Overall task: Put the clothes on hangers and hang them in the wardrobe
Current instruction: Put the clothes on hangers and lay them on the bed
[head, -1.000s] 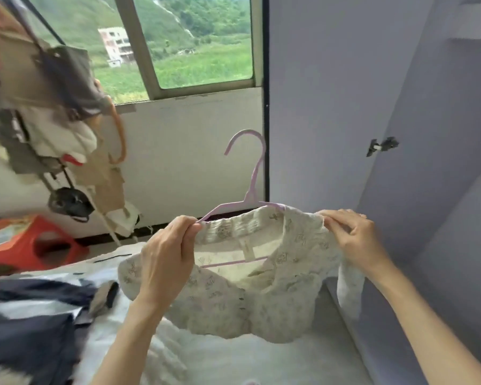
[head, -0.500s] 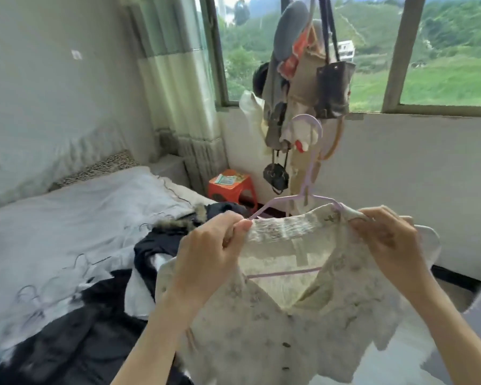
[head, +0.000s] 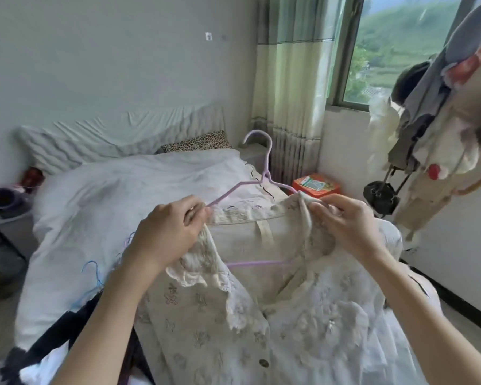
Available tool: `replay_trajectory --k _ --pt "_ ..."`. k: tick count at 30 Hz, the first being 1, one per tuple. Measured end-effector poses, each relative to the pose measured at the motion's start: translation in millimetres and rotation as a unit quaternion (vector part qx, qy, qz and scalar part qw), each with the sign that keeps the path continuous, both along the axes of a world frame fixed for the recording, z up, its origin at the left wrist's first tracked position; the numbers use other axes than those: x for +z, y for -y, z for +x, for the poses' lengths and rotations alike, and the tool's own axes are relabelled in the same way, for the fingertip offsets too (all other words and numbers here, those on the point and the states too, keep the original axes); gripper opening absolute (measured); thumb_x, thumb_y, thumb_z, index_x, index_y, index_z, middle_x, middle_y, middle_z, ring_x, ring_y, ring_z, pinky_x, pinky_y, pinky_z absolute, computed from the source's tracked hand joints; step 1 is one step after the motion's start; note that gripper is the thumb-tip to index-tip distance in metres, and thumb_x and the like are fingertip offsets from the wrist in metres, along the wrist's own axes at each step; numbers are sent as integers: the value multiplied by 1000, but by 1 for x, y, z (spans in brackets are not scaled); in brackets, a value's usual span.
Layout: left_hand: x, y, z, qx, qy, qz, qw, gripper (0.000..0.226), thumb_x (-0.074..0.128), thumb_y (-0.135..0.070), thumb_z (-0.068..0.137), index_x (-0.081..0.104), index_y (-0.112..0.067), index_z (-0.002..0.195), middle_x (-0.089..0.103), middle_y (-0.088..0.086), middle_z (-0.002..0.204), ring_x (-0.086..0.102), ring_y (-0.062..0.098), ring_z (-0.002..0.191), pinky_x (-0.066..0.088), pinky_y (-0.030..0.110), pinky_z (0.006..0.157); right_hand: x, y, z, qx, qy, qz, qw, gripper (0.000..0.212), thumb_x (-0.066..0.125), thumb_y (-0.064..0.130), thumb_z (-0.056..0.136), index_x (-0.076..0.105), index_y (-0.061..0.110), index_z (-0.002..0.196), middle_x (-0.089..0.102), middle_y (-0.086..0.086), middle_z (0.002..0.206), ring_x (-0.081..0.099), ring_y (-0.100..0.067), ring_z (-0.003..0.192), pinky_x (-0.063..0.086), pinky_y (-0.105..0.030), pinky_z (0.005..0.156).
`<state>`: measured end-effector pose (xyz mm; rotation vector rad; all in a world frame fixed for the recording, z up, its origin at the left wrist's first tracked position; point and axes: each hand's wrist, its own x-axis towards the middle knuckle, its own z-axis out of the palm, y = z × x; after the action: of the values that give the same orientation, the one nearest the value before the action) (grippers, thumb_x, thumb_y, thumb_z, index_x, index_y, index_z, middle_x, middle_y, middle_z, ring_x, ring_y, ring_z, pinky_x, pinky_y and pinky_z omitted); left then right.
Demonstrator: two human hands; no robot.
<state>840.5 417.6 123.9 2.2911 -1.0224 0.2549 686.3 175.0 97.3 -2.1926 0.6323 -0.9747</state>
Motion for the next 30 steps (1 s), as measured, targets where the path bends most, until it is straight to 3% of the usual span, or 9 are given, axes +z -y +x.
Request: replay_trajectory --k 3,5,8,11,16,19,23,27,30 --pt "-19 -31 35 41 -63 52 996 26 48 -44 91 51 -27 72 48 -5 59 47 17 60 36 31 56 -34 -19 49 47 -50 29 997 18 68 35 81 73 17 81 60 9 66 55 -8 68 33 -22 58" --pt "-30 -48 59 77 -83 69 991 25 48 -46 90 52 -30 72 53 -6 63 50 15 62 40 31 58 -50 -27 86 82 -76 49 993 19 67 35 81 72 17 80 58 13 61 53 -3 61 36 -19 54" --pt "-46 -60 105 143 -88 92 981 23 43 -50 91 56 -33 82 61 -5 77 56 16 73 47 34 67 -64 -32 155 124 -92 51 987 23 66 37 82 73 15 83 68 2 72 60 -13 69 42 -28 60" --pt "-69 -63 161 205 -68 92 972 27 37 -49 93 56 -29 93 63 -4 82 59 21 78 50 39 68 -79 -31 232 169 -111 57 978 26 63 40 84 72 16 90 69 -2 79 61 -18 74 39 -26 60" --pt "-143 -49 255 300 -57 124 944 27 37 -35 98 54 -15 92 63 7 80 58 32 77 38 35 61 -143 -30 358 227 -200 60 951 32 57 41 89 69 13 100 70 -10 94 62 -24 85 35 -27 61" --pt "-196 -44 301 332 -55 153 929 25 37 -30 99 53 -14 90 64 8 83 58 32 81 32 33 66 -193 -28 411 220 -248 42 943 31 54 41 90 68 15 99 69 -14 98 61 -31 96 40 -33 72" --pt "-257 -34 330 338 -82 261 901 30 36 -33 98 54 -23 122 60 3 120 53 28 108 37 35 82 -250 -24 449 232 -334 -10 914 32 46 38 93 58 23 118 57 -7 126 46 -25 120 30 -41 101" --pt "-311 -27 322 288 -185 286 895 48 39 -33 96 30 -28 143 39 3 143 37 26 129 35 39 99 -291 -10 440 266 -404 -99 869 52 42 41 94 31 23 142 39 -4 142 29 -25 133 16 -43 109" --pt "-332 -20 293 241 -182 288 909 52 40 -32 95 25 -30 145 31 2 148 31 22 133 29 43 106 -306 -1 412 271 -358 -141 882 51 47 37 94 37 19 140 46 -4 137 35 -25 131 16 -42 111"
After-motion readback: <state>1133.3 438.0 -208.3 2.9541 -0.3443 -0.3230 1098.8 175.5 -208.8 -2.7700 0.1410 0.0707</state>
